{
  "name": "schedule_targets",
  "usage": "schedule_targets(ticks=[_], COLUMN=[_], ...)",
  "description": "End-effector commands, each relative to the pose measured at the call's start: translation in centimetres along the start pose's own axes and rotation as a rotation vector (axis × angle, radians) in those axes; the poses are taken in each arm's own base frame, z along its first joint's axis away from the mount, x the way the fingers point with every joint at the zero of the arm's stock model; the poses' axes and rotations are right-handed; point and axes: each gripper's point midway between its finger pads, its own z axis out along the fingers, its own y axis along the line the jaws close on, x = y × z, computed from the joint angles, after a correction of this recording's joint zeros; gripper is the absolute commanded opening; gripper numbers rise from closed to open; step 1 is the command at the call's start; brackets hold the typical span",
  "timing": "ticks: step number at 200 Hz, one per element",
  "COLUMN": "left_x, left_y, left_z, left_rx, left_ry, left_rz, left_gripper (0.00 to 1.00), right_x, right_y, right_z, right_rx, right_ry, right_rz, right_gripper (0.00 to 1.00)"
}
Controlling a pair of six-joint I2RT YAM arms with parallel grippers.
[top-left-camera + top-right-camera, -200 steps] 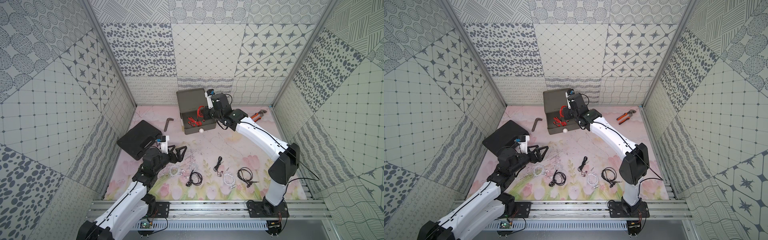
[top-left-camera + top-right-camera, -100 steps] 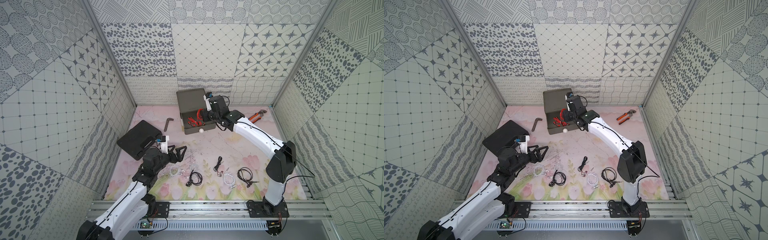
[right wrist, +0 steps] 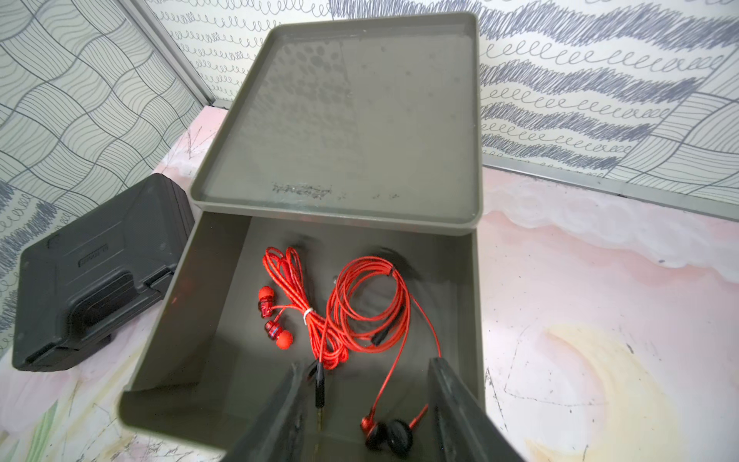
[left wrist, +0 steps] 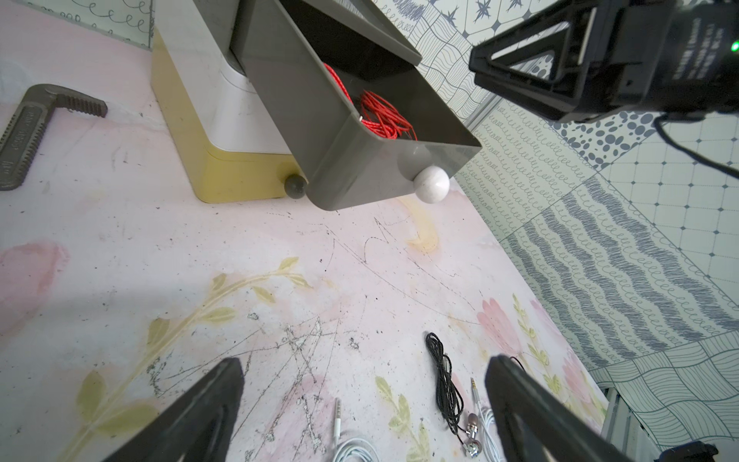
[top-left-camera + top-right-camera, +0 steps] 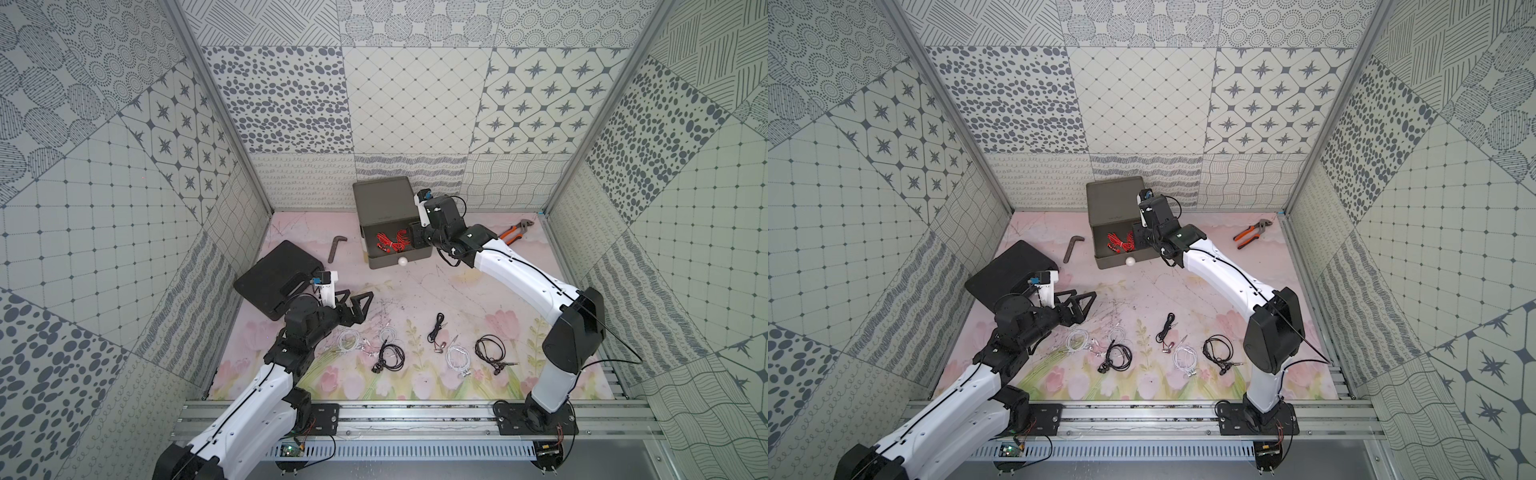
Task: Place the wired earphones into the drawer by color
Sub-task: Place the wired earphones in the drawer, then close the drawer in the storage box.
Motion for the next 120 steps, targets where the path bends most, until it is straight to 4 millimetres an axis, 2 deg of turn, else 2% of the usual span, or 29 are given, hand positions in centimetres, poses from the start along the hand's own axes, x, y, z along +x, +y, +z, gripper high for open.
schedule_targets(ticks=[1, 31, 66, 120], left_x=[-0.7, -1.4, -2.4, -3.7], left_y=[0.1, 0.8, 1.0, 1.3], left_z=[0.0, 0.2, 1.2, 3.2], left_rx=[-0.023, -0.077, -0.095, -0.125], left_ry=[-0.014, -0.014, -0.016, -0.003], left_rz=[0.005, -0.029, -0.067, -0.074], left_gripper=[0.99, 0.99, 0.99, 0.99], right_x=[-1.5, 0.5, 2.9, 7.0], right_y=[-0.6, -1.7, -2.9, -4.7], right_z=[-3.6, -6.0, -7.8, -8.9], right_rx=[-0.020, -0.045, -0.052, -0.039], right_ry=[-0.073, -0.090, -0.113, -0.218], right_rz=[0.020, 0.023, -0.004, -0.037], right_gripper=[0.53, 0.58, 0.63, 0.73])
